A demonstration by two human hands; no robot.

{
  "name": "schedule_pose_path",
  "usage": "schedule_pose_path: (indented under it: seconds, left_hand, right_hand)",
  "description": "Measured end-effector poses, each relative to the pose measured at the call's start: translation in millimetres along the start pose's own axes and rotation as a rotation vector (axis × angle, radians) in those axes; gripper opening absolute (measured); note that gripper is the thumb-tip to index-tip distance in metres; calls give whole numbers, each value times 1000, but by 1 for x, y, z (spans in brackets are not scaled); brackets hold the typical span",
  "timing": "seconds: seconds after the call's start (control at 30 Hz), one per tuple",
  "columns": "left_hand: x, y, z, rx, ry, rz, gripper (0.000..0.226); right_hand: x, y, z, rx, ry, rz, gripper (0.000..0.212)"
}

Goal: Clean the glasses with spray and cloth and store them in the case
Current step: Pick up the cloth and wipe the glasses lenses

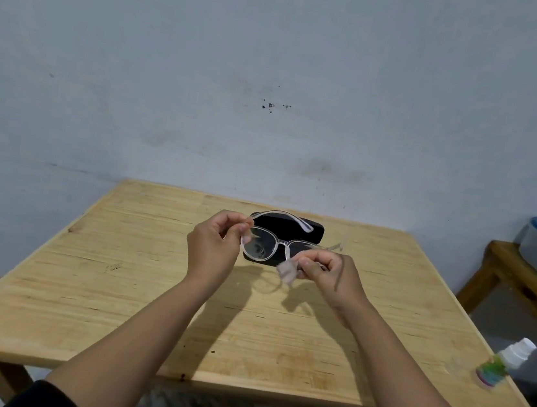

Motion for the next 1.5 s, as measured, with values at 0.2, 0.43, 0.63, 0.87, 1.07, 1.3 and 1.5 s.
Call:
schedule_pose_path:
  seconds: [0.2,0.43,0.63,0.87,1.07,1.3,1.5]
  left_hand:
    - [-4,-4,-7,29,-14,21,24]
    - [1,6,-5,49,-29,63,23]
    - [17,22,-3,55,11,81,20]
    - [15,14,-2,18,67,85,23]
    - [11,10,3,-13,124,122,24]
    - [-2,0,6,-23,106,45,30]
    - [-4,-1,11,-50,125,-26,20]
  right_hand:
    - [-7,1,5,-75,85,-32,20]
    - [-22,21,-16,155,-144,-642,13]
    - [-11,29,-10,190,-377,-844,23]
    - [-10,9,-13,156,-330,-441,9]
    - [-15,1,1,57,-115,-177,20]
    - [-26,7,-8,120,24,-187,18]
    - [2,25,-31,436,-627,-363,11]
Point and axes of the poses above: each hand's wrist, its own y-axis away from the middle knuckle, its own x-axis out of the palm, z = x × y, the point moved 8 cm from there along -y, towards the middle knuckle, and after that the axes turned 1 degree about y, right-handed, at the moved point
